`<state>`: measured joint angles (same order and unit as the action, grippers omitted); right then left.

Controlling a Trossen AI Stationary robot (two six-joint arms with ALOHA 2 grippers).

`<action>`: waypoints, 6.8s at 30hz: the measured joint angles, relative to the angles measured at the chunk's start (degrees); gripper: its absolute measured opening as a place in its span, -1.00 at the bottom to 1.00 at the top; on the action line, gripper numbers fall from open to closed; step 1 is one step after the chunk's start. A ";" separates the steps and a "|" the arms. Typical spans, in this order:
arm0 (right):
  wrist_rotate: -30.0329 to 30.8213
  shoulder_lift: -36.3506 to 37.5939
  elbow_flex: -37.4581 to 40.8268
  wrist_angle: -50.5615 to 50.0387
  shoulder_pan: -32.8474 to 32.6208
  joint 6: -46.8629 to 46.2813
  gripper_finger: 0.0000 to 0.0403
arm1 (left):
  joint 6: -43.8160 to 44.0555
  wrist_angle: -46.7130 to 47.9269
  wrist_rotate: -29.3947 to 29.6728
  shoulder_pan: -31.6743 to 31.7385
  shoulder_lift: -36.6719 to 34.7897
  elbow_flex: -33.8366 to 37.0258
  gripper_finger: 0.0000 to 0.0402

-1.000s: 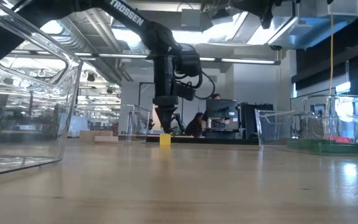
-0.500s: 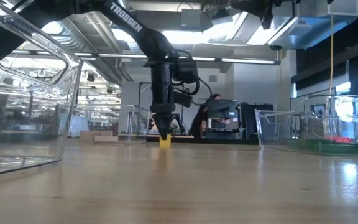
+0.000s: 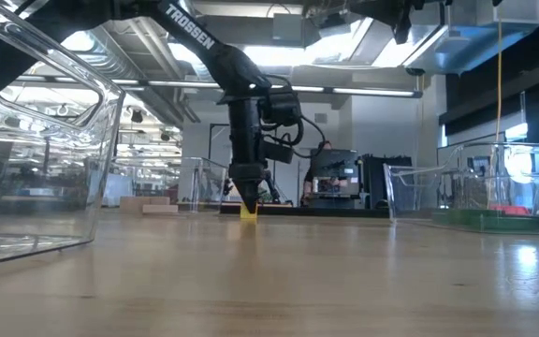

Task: Sort & place blocks by color
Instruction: Put the yellow block into the bottom left transparent bin, then return to Home Position

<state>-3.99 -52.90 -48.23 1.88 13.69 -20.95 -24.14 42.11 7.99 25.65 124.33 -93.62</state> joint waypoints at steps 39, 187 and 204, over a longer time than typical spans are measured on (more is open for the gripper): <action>0.39 0.00 0.02 -0.47 -0.04 0.63 0.06 | 34.75 -45.64 -17.30 -8.99 -62.45 42.13 -0.89; 0.83 0.00 0.02 -0.95 -0.07 1.92 0.06 | 29.54 -48.55 0.08 -27.58 -75.73 40.96 -1.00; 0.79 0.00 0.02 -0.95 -0.07 1.81 0.06 | 31.43 -50.23 3.46 -27.54 -92.14 55.76 -1.00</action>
<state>-3.20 -52.90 -48.21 0.93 13.63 -19.14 7.29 -8.12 11.46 -1.89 32.20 -37.86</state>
